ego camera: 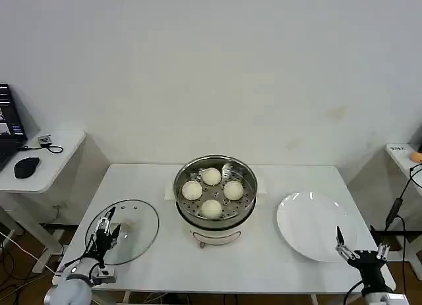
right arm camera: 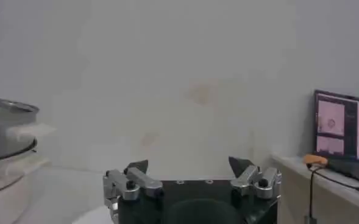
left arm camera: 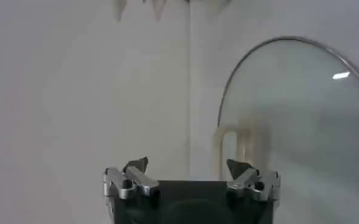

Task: Take steamed baozi put them in steamer then cover it.

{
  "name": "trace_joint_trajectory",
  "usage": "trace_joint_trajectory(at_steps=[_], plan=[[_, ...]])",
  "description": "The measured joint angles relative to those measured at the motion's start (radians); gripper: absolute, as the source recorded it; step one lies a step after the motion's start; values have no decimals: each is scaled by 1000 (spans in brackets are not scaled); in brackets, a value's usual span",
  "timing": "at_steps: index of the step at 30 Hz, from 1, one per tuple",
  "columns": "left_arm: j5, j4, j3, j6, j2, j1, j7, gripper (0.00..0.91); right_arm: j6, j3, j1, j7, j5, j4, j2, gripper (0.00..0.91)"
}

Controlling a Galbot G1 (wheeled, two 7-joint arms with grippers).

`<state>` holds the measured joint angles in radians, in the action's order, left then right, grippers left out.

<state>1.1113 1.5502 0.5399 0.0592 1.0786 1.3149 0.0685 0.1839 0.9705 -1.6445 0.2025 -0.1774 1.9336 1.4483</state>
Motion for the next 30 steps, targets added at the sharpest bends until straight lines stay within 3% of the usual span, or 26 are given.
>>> trace_joint_trajectory(at_steps=[5,6,7,8,9,30], plan=[[3,-42,-15,0,3,-47,-1,907,4,1,-5,0,4,-8,5,907],[2,-51,-19,0,3,-57,-2,846,5,1,-5,0,4,-8,7,907],[0,-59,-23,0,3,-65,-3,433,5,1,-6,0,5,-9,9,907],[-2,-66,-26,1,2,-73,-5,191,5,1,-6,0,6,-9,10,907],[-4,-75,-29,1,2,-80,-6,10,5,0,-6,0,7,-9,12,907],[-27,-109,-23,25,11,-94,35,0,10,-13,-11,-1,15,-11,25,907]])
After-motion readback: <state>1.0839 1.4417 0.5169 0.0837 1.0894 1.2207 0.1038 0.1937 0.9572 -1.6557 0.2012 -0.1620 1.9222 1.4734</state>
